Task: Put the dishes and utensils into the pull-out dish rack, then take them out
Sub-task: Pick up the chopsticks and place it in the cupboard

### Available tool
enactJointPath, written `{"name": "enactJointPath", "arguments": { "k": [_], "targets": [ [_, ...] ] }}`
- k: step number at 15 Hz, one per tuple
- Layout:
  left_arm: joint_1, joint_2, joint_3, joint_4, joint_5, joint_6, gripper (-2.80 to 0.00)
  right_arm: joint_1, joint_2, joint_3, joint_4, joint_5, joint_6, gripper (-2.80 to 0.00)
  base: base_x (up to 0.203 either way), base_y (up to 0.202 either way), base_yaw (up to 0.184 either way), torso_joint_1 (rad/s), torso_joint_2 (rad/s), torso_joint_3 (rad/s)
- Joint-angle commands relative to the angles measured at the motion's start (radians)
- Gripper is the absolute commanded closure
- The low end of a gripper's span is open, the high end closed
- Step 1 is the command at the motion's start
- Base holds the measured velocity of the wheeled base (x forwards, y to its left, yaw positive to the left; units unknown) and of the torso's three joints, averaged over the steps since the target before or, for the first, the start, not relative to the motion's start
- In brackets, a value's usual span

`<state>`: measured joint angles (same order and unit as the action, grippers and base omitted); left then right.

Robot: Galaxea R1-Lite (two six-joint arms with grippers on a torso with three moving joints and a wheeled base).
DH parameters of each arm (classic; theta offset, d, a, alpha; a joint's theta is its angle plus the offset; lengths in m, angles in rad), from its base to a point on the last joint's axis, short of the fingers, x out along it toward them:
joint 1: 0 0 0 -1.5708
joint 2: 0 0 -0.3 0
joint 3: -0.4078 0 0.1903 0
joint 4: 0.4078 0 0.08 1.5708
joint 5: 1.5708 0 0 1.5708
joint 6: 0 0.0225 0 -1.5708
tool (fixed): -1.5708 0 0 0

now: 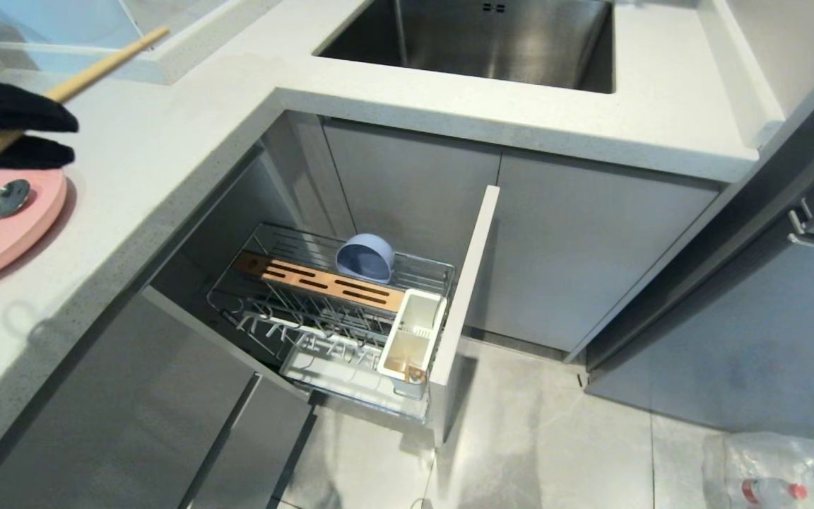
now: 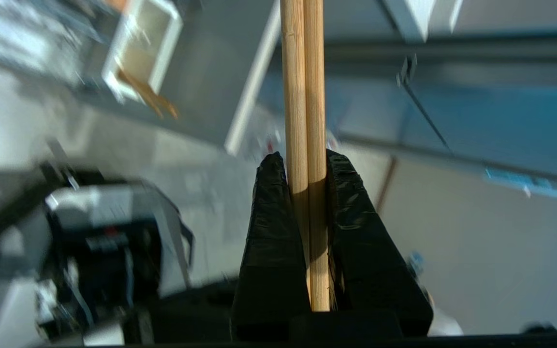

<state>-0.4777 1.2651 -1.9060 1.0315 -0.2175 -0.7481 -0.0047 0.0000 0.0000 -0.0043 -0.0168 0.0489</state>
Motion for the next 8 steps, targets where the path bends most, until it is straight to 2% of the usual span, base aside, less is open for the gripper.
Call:
{"name": "enactJointPath", "arguments": {
  "k": [1,3,6,8],
  "targets": [
    [-0.041,0.057,-0.005,0.028,-0.022,-0.033,0.0,0.0,0.002,0.0,0.0,0.0,0.0,0.0,0.0,0.0,0.0,0.0,0.0,0.0],
    [-0.076,0.125,-0.018,0.079,-0.033,-0.092,0.0,0.0,0.002,0.0,0.0,0.0,0.0,0.0,0.0,0.0,0.0,0.0,0.0,0.0],
    [-0.087,0.237,-0.006,0.097,-0.079,-0.219,0.0,0.0,0.002,0.0,0.0,0.0,0.0,0.0,0.0,0.0,0.0,0.0,0.0,0.0],
    [-0.083,0.265,0.079,0.097,-0.109,-0.241,0.0,0.0,0.002,0.0,0.0,0.0,0.0,0.0,0.0,0.0,0.0,0.0,0.0,0.0]
  ]
}}
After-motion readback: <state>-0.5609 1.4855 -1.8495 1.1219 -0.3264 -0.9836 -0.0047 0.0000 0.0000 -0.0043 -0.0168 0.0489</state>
